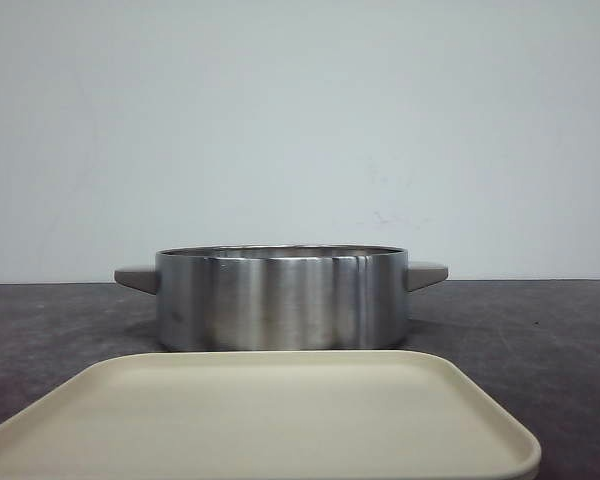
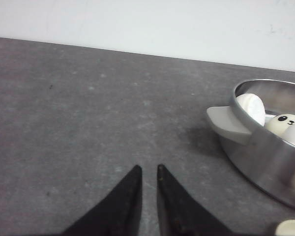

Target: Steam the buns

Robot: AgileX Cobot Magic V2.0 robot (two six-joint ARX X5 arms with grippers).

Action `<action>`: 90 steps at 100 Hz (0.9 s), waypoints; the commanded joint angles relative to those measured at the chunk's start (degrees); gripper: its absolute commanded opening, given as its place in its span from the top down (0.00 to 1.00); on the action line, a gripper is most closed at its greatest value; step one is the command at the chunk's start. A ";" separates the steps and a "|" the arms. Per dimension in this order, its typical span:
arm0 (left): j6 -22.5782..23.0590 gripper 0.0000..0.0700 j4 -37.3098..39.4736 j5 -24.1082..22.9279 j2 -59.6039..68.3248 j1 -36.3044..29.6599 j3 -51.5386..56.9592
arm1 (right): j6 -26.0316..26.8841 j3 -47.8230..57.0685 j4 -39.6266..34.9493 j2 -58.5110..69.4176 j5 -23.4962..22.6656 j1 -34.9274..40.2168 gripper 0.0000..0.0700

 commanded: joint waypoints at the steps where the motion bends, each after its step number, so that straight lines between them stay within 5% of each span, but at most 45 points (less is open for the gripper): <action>1: 1.42 0.97 1.01 0.11 -0.07 0.42 -0.66 | -0.28 -0.17 0.61 -0.02 0.02 0.22 0.98; 90: 6.97 0.97 1.53 0.31 -0.07 0.68 -3.85 | -0.28 -0.17 0.61 -0.02 0.02 0.22 0.98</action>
